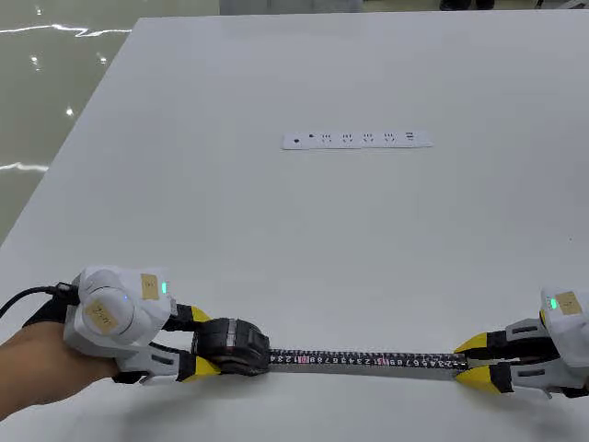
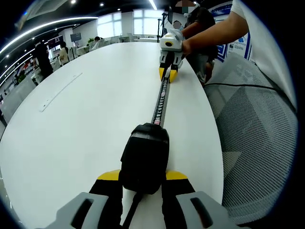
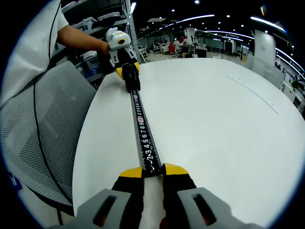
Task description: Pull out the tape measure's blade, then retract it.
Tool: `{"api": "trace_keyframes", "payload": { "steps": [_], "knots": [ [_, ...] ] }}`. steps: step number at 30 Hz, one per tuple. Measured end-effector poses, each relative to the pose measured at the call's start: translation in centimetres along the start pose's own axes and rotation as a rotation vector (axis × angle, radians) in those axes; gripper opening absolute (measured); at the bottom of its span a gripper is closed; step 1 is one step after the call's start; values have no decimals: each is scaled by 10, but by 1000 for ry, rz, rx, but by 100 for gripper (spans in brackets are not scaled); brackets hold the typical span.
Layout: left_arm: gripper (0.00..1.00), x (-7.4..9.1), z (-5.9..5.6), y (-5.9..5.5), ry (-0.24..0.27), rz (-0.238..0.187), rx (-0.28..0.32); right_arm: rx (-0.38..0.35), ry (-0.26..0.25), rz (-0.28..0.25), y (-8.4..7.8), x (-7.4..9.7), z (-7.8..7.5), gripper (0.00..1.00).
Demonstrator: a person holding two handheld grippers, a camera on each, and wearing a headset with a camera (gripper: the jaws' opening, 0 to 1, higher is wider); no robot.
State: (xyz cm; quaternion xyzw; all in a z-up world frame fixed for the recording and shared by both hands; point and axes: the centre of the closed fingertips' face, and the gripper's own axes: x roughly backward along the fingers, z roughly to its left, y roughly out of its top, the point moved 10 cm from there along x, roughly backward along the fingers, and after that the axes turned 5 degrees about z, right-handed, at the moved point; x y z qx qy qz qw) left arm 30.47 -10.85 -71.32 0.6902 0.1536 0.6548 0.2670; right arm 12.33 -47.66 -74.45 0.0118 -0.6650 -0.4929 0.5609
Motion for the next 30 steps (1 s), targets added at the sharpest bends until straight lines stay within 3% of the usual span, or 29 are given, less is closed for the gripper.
{"api": "trace_keyframes", "payload": {
  "steps": [8, 13, 17, 22, 27, 30],
  "knots": [
    [29, 0, 0, 1, -3, 5, 13, -7, -4, 24, 2, 3, -2, 13],
    [29, 0, 0, 1, 3, 9, 15, -47, -7, 8, 1, 4, -2, 14],
    [31, 0, 0, 1, -1, 1, 61, -32, -2, 4, 4, 4, -2, 15],
    [33, 0, -1, 2, -5, 0, 62, -36, 5, -5, 7, 4, -5, 17],
    [38, 3, 1, 1, 8, -6, 80, -62, 10, -30, 13, 7, -6, 26],
    [39, 5, 1, 0, 10, -10, 89, -62, 10, -15, 16, 6, -2, 29]
  ]
}}
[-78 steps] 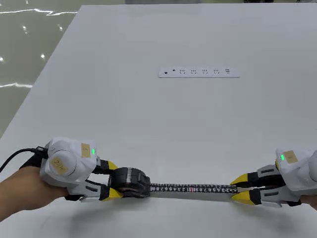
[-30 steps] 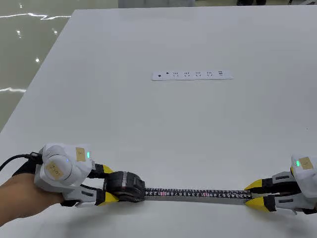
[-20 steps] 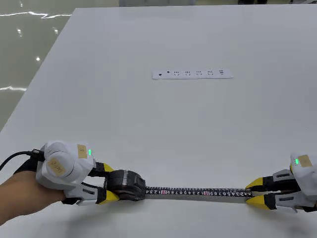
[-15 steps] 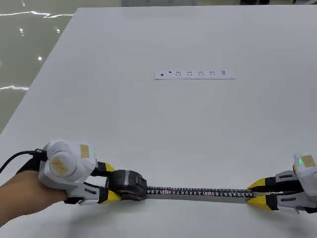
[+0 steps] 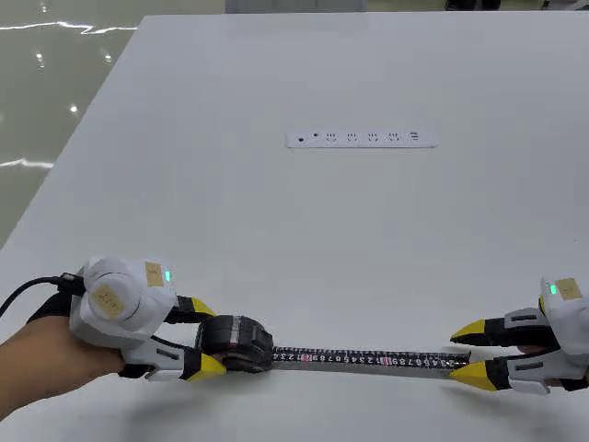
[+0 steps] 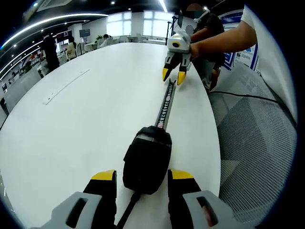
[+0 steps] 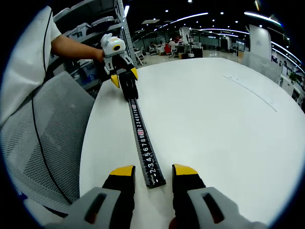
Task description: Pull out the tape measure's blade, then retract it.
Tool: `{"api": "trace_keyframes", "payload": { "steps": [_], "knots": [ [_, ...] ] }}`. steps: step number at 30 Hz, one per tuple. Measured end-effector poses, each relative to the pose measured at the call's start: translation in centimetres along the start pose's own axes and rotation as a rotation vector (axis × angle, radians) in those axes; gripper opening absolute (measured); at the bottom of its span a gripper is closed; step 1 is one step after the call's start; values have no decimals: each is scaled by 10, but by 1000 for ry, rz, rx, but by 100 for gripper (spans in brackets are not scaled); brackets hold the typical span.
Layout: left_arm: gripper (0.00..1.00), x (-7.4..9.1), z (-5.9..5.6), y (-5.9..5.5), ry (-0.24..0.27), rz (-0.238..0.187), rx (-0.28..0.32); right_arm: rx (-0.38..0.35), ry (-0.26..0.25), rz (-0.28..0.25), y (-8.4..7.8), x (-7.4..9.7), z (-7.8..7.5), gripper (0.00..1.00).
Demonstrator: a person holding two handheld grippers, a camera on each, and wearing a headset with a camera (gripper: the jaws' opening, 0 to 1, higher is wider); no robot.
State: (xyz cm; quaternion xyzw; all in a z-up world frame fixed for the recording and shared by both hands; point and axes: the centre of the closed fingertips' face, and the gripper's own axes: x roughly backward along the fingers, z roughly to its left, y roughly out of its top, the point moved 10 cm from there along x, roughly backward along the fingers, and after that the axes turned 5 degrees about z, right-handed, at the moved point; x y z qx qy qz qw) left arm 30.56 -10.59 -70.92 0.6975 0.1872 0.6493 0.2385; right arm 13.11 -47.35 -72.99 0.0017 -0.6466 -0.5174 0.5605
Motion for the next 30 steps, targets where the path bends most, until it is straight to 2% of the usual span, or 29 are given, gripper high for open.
{"api": "trace_keyframes", "payload": {
  "steps": [4, 8, 11, 16, 17, 22, 28, 30],
  "knots": [
    [46, 3, -1, 0, 16, -25, 26, -15, 3, 8, -2, 0, 2, 32],
    [47, 6, -2, -1, 21, -48, 48, -49, -4, 8, -2, 0, 5, 36],
    [49, 8, -4, -1, 33, -57, 69, -46, -17, 3, -2, 2, 7, 38],
    [54, 14, -4, -2, 49, -106, 155, -71, -36, -11, -2, 3, 12, 43],
    [55, 16, -5, -2, 54, -113, 187, -77, -46, -14, -2, 4, 13, 43],
    [60, 21, -11, -4, 73, -133, 236, -107, -71, -46, 2, 8, 17, 47],
    [65, 24, -19, -5, 98, -153, 297, -137, -96, -45, 2, 7, 23, 54],
    [66, 25, -20, -6, 109, -160, 310, -149, -103, -69, 2, 8, 24, 56]
  ]
}}
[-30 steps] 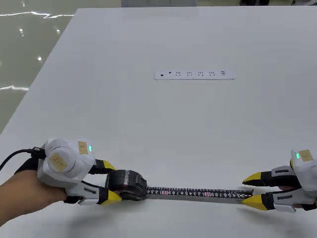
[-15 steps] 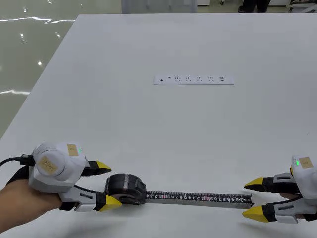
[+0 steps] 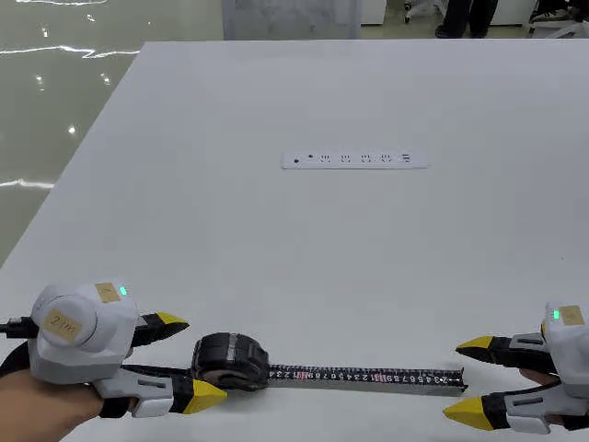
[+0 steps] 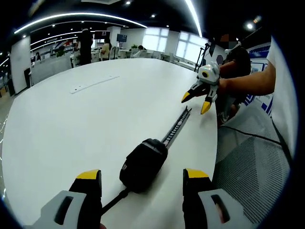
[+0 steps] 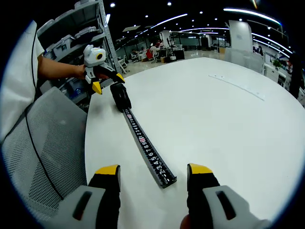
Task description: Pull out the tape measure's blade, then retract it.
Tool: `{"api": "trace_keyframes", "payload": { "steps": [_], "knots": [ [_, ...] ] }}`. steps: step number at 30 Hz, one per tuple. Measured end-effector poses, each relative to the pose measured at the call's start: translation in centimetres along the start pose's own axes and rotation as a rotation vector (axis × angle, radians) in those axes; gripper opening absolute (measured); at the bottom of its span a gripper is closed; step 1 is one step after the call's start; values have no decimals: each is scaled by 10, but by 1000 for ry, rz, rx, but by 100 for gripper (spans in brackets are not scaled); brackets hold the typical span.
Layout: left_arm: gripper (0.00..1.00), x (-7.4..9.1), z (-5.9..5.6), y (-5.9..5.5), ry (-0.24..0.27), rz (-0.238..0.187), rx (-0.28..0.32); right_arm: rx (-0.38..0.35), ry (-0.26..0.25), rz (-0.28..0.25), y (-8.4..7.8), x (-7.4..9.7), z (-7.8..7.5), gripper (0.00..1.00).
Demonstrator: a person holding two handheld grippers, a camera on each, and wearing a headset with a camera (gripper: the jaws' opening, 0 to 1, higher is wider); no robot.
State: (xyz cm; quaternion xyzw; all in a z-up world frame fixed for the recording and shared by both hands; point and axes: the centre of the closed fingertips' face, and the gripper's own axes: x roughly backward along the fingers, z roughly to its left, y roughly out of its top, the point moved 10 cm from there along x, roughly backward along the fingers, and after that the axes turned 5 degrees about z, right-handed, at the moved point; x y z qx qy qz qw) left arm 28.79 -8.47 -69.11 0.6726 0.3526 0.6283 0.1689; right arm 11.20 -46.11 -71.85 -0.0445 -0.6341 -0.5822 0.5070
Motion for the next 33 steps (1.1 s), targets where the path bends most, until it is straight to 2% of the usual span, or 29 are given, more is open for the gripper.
{"api": "trace_keyframes", "payload": {
  "steps": [7, 11, 14, 16, 19, 27, 33],
  "knots": [
    [73, 6, -3, -6, 27, -38, 62, -23, -48, -15, -1, 3, 6, 62],
    [77, 8, -6, -9, 46, -47, 79, -37, -66, -27, -1, 4, 11, 67],
    [81, 11, -8, -11, 80, -66, 82, -42, -79, -29, -1, 5, 16, 69],
    [82, 11, -12, -11, 71, -73, 106, -48, -93, -35, -2, 6, 17, 72],
    [82, 13, -17, -13, 83, -79, 109, -54, -112, -52, -1, 8, 19, 76],
    [86, 21, -20, -22, 81, -112, 171, -79, -142, -63, -1, 12, 24, 82],
    [91, 27, -24, -27, 106, -134, 205, -93, -174, -71, 0, 15, 30, 89]
  ]
}}
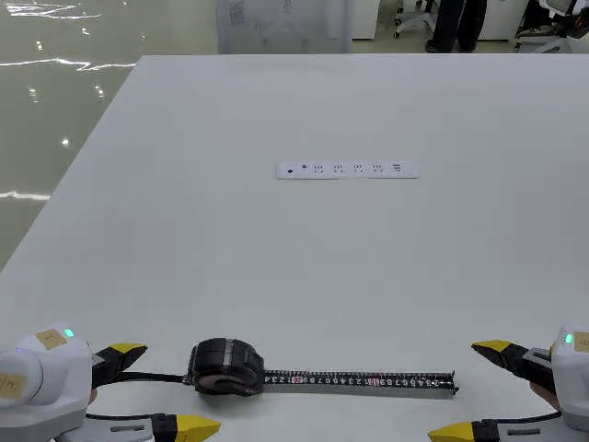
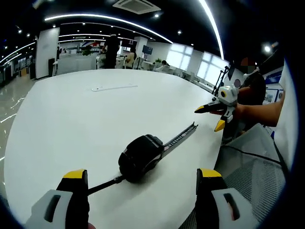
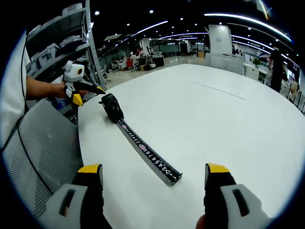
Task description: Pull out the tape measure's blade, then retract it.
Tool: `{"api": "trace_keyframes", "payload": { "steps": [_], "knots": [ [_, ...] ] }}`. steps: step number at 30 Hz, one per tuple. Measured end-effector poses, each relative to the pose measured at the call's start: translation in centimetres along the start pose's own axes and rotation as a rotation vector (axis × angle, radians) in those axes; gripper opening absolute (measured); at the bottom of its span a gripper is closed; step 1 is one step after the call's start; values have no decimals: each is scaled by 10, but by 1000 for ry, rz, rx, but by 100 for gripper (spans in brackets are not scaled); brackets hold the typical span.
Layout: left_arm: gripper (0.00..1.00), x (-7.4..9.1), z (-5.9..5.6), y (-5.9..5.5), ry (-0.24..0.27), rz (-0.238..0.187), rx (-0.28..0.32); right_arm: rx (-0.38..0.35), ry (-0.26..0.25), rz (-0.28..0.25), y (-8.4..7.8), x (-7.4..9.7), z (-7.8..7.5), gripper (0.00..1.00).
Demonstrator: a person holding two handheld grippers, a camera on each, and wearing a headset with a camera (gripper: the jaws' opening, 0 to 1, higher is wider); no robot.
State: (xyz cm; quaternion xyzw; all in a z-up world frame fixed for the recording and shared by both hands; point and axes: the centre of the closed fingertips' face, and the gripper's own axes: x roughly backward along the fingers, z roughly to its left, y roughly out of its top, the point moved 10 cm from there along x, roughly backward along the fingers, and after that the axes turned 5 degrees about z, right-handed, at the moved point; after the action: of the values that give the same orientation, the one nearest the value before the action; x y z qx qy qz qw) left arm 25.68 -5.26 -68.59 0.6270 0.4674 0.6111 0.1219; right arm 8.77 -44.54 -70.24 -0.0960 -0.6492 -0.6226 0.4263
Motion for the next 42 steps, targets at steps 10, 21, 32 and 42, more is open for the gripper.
{"api": "trace_keyframes", "payload": {
  "steps": [10, 21, 32, 42],
  "knots": [
    [96, 14, -1, -11, 37, -37, 58, -24, -55, -15, -1, 8, 6, 94],
    [98, 22, 1, -21, 81, -67, 108, -48, -79, -23, -9, 10, 14, 94],
    [98, 20, -4, -31, 85, -57, 121, -74, -94, -15, -20, 13, 19, 95],
    [98, 21, -6, -31, 82, -49, 130, -75, -78, -14, -19, 11, 20, 95]
  ]
}}
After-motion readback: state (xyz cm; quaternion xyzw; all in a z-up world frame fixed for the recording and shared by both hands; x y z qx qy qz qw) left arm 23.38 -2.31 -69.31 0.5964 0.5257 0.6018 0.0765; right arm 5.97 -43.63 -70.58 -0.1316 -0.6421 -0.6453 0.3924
